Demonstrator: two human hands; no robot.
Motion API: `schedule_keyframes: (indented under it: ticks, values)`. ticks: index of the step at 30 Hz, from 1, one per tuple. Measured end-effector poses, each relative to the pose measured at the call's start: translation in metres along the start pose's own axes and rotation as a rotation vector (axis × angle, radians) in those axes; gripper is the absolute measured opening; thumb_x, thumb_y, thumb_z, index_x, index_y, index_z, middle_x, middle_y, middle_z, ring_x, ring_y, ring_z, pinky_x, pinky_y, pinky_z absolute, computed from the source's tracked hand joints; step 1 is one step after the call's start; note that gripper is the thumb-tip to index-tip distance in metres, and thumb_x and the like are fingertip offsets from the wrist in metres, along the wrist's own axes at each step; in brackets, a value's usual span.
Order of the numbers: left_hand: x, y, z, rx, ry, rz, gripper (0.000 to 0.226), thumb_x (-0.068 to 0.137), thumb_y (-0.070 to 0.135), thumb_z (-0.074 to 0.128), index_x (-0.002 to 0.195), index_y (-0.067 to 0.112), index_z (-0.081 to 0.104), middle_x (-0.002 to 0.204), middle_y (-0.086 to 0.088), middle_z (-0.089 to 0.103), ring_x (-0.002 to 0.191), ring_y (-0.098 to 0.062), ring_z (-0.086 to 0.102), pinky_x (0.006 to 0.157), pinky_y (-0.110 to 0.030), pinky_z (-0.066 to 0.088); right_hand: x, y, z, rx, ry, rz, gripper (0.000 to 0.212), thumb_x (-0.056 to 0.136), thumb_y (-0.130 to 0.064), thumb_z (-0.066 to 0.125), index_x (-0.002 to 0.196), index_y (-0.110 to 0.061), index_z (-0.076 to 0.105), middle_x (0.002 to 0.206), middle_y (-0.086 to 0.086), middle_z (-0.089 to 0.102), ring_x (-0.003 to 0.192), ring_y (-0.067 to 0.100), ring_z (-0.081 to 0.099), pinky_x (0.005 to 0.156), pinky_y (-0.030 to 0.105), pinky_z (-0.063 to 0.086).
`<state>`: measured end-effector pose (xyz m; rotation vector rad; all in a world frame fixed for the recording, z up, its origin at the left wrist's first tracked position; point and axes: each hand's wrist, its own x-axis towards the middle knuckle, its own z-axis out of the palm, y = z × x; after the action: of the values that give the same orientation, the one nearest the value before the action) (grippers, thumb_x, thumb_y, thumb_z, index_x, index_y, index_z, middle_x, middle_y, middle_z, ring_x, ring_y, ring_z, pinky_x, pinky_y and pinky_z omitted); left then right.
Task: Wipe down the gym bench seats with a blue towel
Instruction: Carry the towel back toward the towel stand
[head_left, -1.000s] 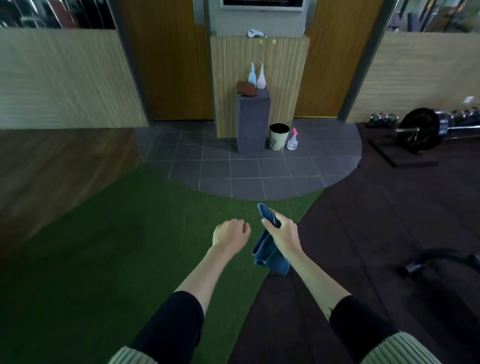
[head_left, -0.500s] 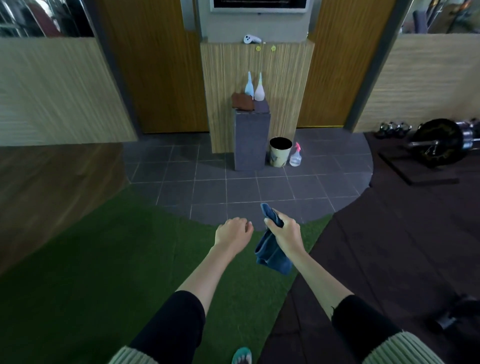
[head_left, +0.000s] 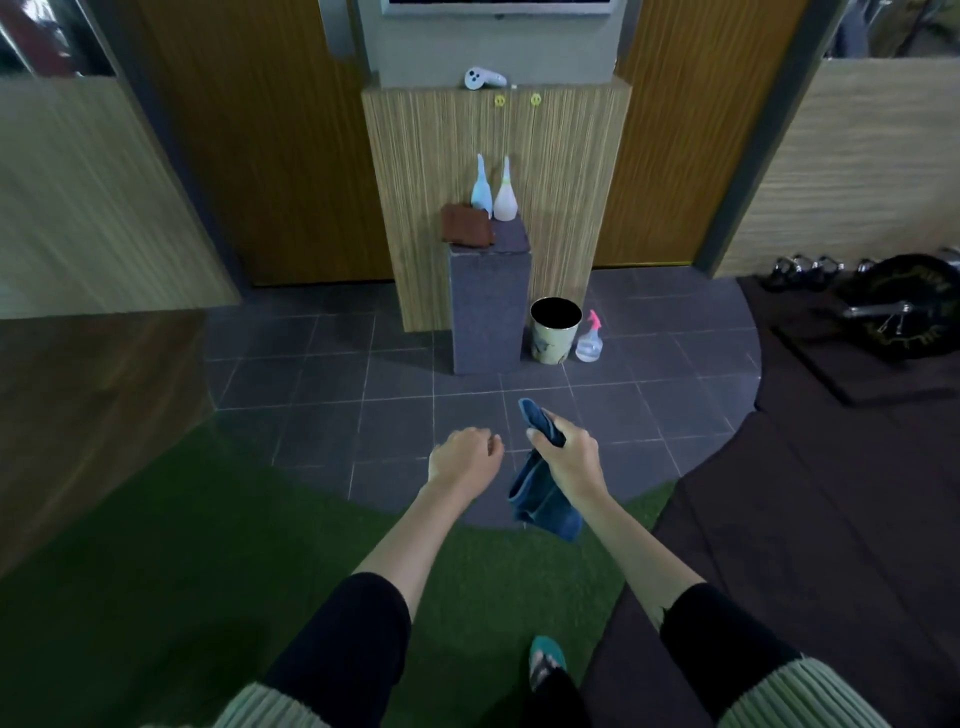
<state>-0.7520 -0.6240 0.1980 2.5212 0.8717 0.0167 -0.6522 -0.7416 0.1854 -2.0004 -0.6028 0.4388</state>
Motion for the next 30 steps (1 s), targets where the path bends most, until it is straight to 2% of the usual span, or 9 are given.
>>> schedule_keyframes:
  ticks: [5, 10, 13, 17, 21, 26, 30]
  values:
    - [0.100, 0.018, -0.005, -0.010, 0.032, -0.055, 0.038, 0.099, 0.033, 0.028, 0.092, 0.010, 0.058, 0.093, -0.006, 0.060, 0.087, -0.025, 0.056, 0.075, -0.037, 0.046, 0.107, 0.001, -0.012, -0.005, -0.030, -0.002, 0.043, 0.090, -0.033, 0.058, 0.130, -0.017, 0.055, 0.112, 0.003, 0.066, 0.103, 0.018, 0.060, 0.078, 0.025, 0.042]
    - [0.197, 0.027, -0.016, -0.040, 0.050, -0.091, 0.036, 0.098, 0.034, 0.030, 0.080, 0.013, 0.054, 0.087, -0.007, 0.061, 0.076, -0.023, 0.053, 0.066, -0.034, 0.042, 0.209, -0.007, -0.017, 0.007, -0.056, 0.002, 0.042, 0.090, -0.032, 0.059, 0.129, -0.019, 0.056, 0.113, 0.004, 0.067, 0.105, 0.019, 0.060, 0.085, 0.028, 0.045]
    - [0.253, 0.026, -0.024, -0.037, 0.052, -0.097, 0.036, 0.098, 0.034, 0.029, 0.081, 0.014, 0.053, 0.089, -0.007, 0.061, 0.079, -0.024, 0.054, 0.069, -0.036, 0.044, 0.265, -0.011, -0.014, 0.000, -0.062, -0.008, 0.041, 0.089, -0.033, 0.059, 0.128, -0.020, 0.057, 0.112, 0.002, 0.067, 0.105, 0.018, 0.060, 0.089, 0.029, 0.046]
    - [0.329, 0.021, -0.033, -0.027, 0.046, -0.095, 0.040, 0.099, 0.035, 0.029, 0.089, 0.011, 0.059, 0.093, -0.008, 0.062, 0.088, -0.027, 0.057, 0.075, -0.038, 0.046, 0.340, -0.019, -0.007, -0.004, -0.037, -0.027, 0.041, 0.089, -0.030, 0.060, 0.128, -0.018, 0.057, 0.112, 0.003, 0.066, 0.104, 0.016, 0.059, 0.086, 0.026, 0.045]
    - [0.409, 0.015, -0.047, -0.023, 0.034, -0.071, 0.041, 0.099, 0.035, 0.029, 0.093, 0.010, 0.060, 0.096, -0.008, 0.062, 0.092, -0.027, 0.056, 0.078, -0.038, 0.044, 0.415, -0.027, 0.004, -0.005, -0.021, -0.031, 0.041, 0.089, -0.028, 0.060, 0.128, -0.015, 0.057, 0.111, 0.004, 0.067, 0.104, 0.017, 0.060, 0.088, 0.030, 0.047]
    - [0.508, 0.006, -0.069, -0.025, 0.027, -0.067, 0.038, 0.098, 0.033, 0.031, 0.090, 0.009, 0.060, 0.095, -0.009, 0.063, 0.090, -0.029, 0.057, 0.078, -0.038, 0.045, 0.509, -0.042, 0.018, -0.033, -0.015, -0.051, 0.040, 0.091, -0.025, 0.059, 0.128, -0.010, 0.056, 0.111, 0.004, 0.066, 0.101, 0.013, 0.058, 0.078, 0.019, 0.037]
    - [0.580, 0.000, -0.081, -0.008, 0.024, -0.072, 0.039, 0.098, 0.033, 0.032, 0.088, 0.009, 0.061, 0.093, -0.009, 0.063, 0.088, -0.029, 0.058, 0.077, -0.037, 0.044, 0.583, -0.047, 0.028, -0.078, -0.015, -0.055, 0.035, 0.091, -0.027, 0.058, 0.122, -0.010, 0.060, 0.088, -0.002, 0.063, 0.081, 0.011, 0.057, 0.061, 0.016, 0.034]
